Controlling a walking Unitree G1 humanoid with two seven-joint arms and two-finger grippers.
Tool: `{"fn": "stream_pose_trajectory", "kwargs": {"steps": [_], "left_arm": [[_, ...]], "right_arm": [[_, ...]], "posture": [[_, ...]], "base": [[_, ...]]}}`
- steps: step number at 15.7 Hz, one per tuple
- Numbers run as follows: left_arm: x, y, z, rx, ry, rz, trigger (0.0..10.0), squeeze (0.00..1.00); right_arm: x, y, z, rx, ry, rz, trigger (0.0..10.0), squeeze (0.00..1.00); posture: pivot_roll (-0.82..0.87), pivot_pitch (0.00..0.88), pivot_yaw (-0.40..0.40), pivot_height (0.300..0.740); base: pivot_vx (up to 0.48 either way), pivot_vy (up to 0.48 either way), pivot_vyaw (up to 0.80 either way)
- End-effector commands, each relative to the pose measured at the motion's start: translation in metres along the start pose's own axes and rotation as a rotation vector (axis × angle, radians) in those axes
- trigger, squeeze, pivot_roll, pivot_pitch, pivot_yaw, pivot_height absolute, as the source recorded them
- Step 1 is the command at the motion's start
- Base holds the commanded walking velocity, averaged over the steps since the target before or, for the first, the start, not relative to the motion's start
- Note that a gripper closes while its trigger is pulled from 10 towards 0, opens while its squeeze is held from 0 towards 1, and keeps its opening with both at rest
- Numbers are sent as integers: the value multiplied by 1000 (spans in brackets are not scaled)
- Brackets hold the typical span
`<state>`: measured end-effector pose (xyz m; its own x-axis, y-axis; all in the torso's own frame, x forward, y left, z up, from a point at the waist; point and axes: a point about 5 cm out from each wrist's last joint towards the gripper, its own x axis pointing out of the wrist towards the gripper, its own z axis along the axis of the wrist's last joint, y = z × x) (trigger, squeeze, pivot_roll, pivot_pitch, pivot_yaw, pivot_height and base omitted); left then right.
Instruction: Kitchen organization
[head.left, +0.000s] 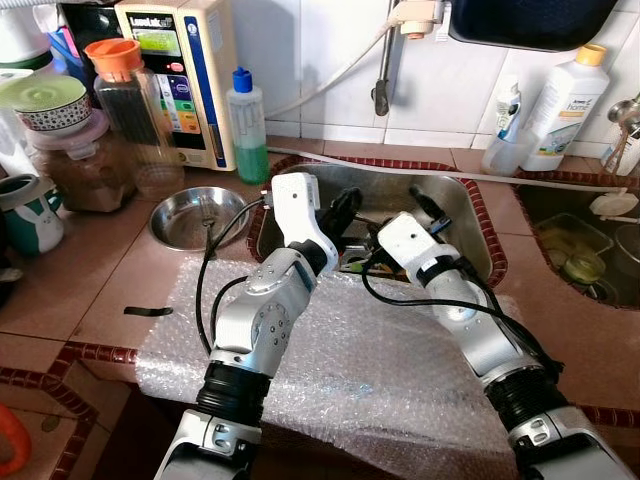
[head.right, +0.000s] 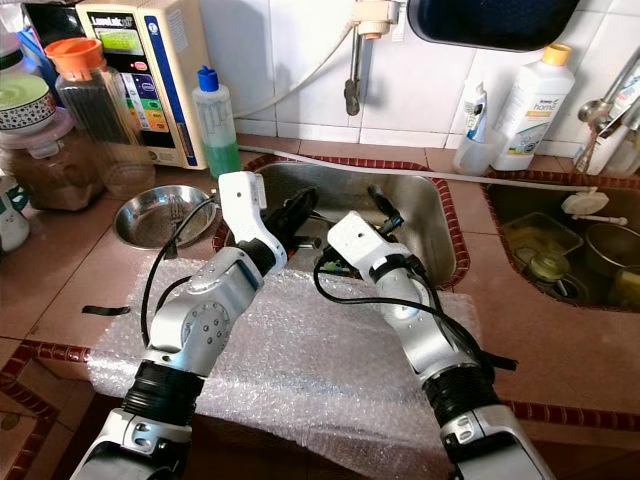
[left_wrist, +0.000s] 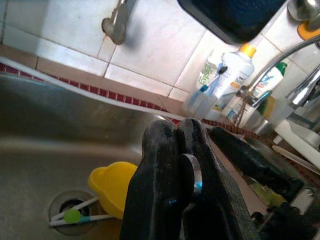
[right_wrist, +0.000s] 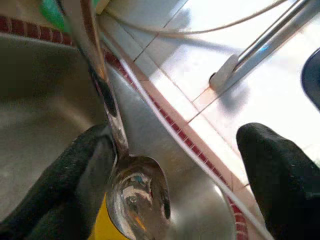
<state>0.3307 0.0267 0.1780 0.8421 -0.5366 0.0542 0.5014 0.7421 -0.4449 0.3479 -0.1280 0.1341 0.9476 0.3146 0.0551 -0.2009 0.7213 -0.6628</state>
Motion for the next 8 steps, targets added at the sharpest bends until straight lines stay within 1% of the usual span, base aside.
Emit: {"fn": "stream_pose_trajectory", "kwargs": {"steps": [1,3,8], "left_arm": [[7,-33,-2,-72,-9,-96,10000,0],[7,-34,-6,-68,11,-108,10000,0],[7,-35,-8,-64,31,-126,10000,0]], "right_arm": [[3,-5,2,4,-10,-19,0,0],[3,-4,0,27,-7,-25,0,0],[0,-3,-4,40,-17,-9,0,0]], "posture": [[-42,0,-1,740],[-45,0,0,740],[-48,0,5,740]], "base": [[0,0,0],[0,0,0],[0,0,0]]}}
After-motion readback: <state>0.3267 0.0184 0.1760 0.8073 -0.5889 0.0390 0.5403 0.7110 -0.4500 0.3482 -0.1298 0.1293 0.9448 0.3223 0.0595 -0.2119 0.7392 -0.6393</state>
